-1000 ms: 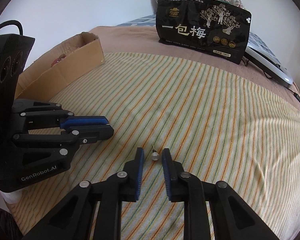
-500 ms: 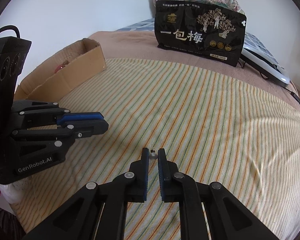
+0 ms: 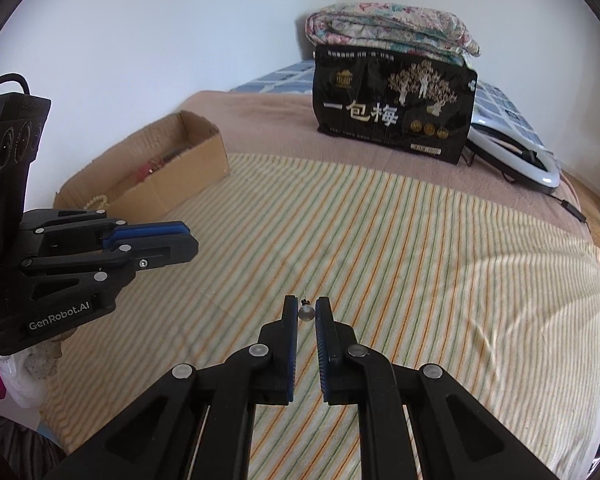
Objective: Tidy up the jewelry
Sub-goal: 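Carry both pearl earrings over the cardboard box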
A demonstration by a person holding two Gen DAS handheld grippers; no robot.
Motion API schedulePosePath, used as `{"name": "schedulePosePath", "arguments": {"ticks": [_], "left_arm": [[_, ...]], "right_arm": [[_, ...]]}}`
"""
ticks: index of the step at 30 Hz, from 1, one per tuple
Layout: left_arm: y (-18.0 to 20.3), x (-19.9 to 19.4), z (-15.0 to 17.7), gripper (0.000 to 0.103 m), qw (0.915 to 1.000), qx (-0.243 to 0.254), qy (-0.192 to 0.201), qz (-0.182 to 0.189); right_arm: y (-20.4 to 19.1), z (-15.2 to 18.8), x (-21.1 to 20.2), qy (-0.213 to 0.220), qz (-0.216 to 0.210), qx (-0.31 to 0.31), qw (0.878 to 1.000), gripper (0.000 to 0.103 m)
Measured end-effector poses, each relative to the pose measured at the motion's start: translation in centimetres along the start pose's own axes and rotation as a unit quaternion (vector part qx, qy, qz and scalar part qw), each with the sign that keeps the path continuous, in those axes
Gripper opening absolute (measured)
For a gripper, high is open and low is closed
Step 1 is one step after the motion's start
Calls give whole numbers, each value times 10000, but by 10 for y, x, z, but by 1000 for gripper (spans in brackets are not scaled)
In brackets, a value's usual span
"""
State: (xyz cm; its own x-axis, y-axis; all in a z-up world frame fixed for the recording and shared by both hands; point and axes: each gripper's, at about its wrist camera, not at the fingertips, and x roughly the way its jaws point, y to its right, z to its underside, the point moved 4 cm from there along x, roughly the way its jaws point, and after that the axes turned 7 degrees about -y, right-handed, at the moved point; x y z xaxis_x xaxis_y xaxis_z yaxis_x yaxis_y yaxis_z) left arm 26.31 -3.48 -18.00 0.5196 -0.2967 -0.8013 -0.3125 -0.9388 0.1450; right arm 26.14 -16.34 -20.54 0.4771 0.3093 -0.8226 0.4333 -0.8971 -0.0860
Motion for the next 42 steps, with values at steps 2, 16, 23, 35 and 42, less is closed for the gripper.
{"name": "schedulePosePath", "arguments": {"ticks": [2, 16, 23, 35, 42], "left_arm": [[0, -11, -1, 7, 10000, 14, 90, -26], [-21, -79, -1, 7, 9975, 9, 652, -255], [-43, -101, 2, 7, 9959, -100, 807, -389], [-100, -125, 13, 7, 9923, -418, 929, -707], [-136, -133, 19, 7, 9891, -638, 960, -917]], "right_arm": [[-4, -3, -7, 58, 16, 6, 10000, 6], [-38, -25, -47, 467, -37, -92, 9989, 6], [-63, -39, -51, 567, -111, -249, 9980, 6], [-115, -74, -43, 683, -319, -562, 9956, 6], [-146, -96, -33, 749, -442, -717, 9936, 6]]}}
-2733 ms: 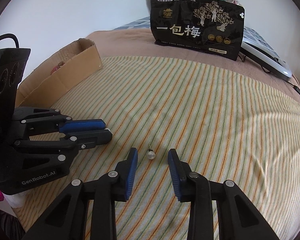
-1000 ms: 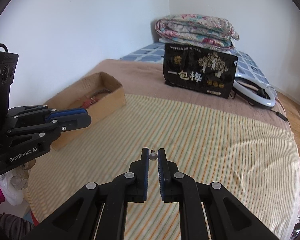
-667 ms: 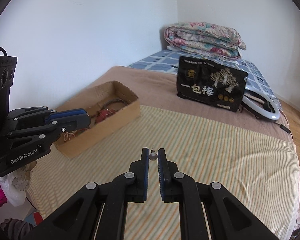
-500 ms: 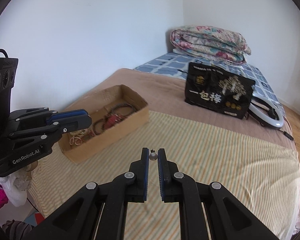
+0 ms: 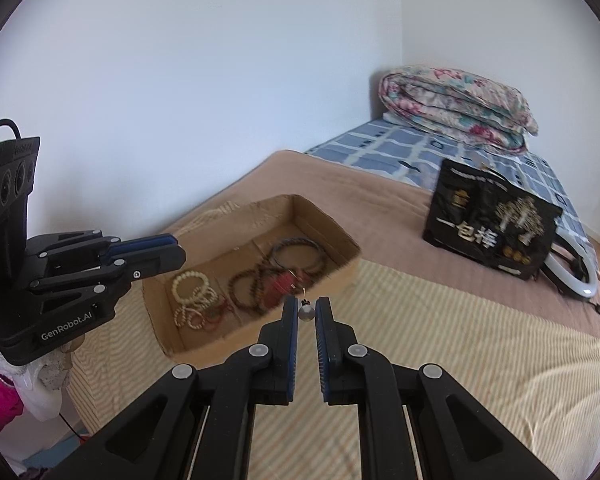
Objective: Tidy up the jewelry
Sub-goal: 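Carry both pearl earrings over the cardboard box, then open the right gripper over the box while the left gripper releases its earring inside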
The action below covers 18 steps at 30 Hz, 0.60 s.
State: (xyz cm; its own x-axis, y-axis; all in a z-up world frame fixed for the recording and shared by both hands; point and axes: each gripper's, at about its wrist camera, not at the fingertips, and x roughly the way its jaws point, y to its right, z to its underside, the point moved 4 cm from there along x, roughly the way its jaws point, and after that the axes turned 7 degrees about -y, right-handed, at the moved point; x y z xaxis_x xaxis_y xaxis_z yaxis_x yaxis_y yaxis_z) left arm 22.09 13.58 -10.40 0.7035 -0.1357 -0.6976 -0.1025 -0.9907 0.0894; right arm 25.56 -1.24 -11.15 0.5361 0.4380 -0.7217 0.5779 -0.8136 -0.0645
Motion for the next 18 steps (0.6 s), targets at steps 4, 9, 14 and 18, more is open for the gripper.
{"name": "schedulePosePath", "arguments": {"ticks": [4, 9, 14, 18], "left_arm": [[-16, -1, 1, 7, 9999, -68, 2, -114], [-35, 0, 2, 7, 9994, -207, 2, -266], [-48, 4, 3, 7, 9987, -274, -9, -422], [-55, 10, 5, 7, 9982, -344, -51, -488]], "right_arm": [[-13, -14, 12, 31, -62, -57, 10000, 6], [-23, -29, 27, 51, -122, -80, 9999, 6], [-29, -42, 45, 46, -140, -89, 9999, 6], [-31, -49, 58, 18, -138, -91, 9999, 6]]}}
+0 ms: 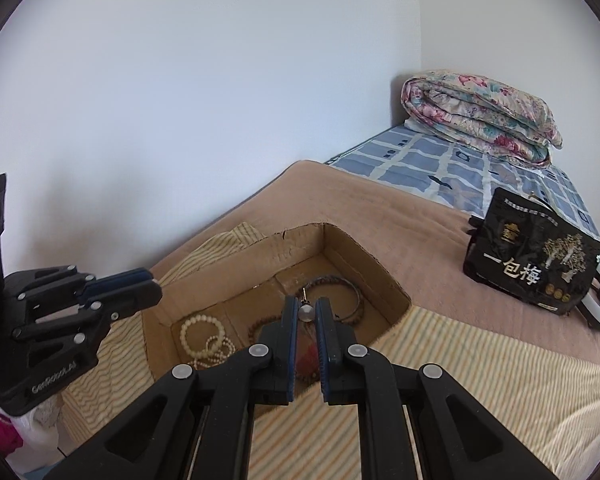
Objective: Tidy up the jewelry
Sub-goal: 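Open the right gripper over the box while the left gripper releases its earring inside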
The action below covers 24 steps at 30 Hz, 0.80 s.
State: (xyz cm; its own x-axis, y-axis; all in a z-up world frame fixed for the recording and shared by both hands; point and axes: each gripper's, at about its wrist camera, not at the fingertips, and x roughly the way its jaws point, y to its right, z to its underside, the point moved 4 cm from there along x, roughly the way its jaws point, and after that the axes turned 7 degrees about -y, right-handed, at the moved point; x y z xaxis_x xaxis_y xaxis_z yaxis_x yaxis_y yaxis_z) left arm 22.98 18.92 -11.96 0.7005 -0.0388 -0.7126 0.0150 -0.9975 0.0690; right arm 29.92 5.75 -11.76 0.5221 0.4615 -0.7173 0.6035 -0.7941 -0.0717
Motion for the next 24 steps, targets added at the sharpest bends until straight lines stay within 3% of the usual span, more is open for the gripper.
{"name": "schedulePosePath", "arguments": {"ticks": [20, 22, 24], "left_arm": [[-15, 14, 3, 7, 9999, -108, -81, -97], [-16, 15, 3, 7, 9999, -107, -80, -98], [-16, 15, 3, 7, 9998, -106, -83, -121]], "right_arm": [[0, -10, 43, -229, -1, 47, 9997, 8], [0, -11, 44, -226, 31, 49, 9997, 24], [0, -12, 43, -184, 57, 49, 9998, 28]]}}
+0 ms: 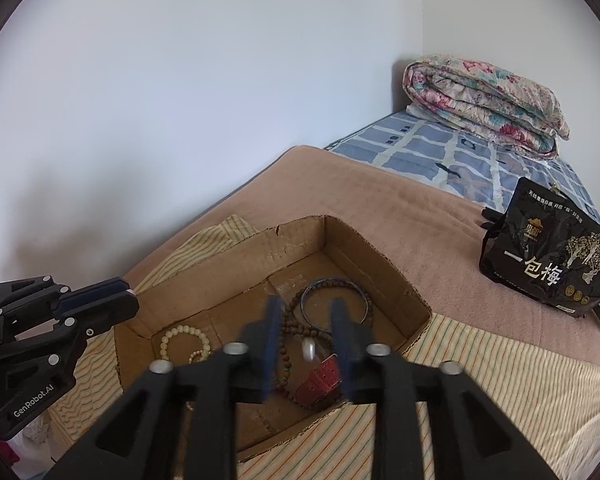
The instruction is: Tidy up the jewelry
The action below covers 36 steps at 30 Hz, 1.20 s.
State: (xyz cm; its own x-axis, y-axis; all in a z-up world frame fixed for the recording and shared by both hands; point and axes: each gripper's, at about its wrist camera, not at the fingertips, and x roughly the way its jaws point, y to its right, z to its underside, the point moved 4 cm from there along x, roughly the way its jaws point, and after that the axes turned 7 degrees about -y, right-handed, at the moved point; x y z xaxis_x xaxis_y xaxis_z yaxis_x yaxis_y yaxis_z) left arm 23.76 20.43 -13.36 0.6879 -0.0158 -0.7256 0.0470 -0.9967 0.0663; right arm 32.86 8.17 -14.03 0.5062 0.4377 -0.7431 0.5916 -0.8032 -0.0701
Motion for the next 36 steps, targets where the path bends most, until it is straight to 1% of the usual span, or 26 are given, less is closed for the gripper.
{"name": "schedulePosePath", "arguments": {"ticks": [1, 2, 3, 4, 5, 8, 11, 15, 27, 36], "left_arm": [[-1, 1, 0, 9, 10000, 6, -6, -36], [-2, 3, 0, 20, 10000, 6, -15, -50], [-3, 3, 0, 28, 10000, -3, -6, -34], [-5, 3, 0, 42, 10000, -16, 34, -27], [-5, 3, 1, 48, 10000, -27, 67, -47], [-8, 2, 1, 53, 9999, -52, 105, -92], [-10, 3, 1, 59, 9999, -67, 106, -118], [-11, 2, 1, 60, 9998, -77, 120, -130], [-12, 0, 0, 60, 9998, -97, 146, -123], [-4, -19, -3, 60, 9995, -74, 275, -133]], "right_arm": [[-1, 0, -1, -2, 10, -3, 10000, 29], [-1, -1, 0, -3, 40, -5, 10000, 32], [-1, -1, 0, 0, 93, -8, 10000, 44], [-1, -1, -1, 19, 138, -8, 9999, 61], [-2, -2, -2, 49, 165, -4, 9999, 74], [-3, -3, -6, 196, 261, 14, 9995, 89], [-5, -4, -6, 209, 322, 6, 9993, 93], [-6, -5, -6, 214, 426, -22, 9989, 101], [-7, -5, -10, 235, 426, -11, 9988, 101], [-7, -6, -25, 344, 420, -5, 9985, 101]]}}
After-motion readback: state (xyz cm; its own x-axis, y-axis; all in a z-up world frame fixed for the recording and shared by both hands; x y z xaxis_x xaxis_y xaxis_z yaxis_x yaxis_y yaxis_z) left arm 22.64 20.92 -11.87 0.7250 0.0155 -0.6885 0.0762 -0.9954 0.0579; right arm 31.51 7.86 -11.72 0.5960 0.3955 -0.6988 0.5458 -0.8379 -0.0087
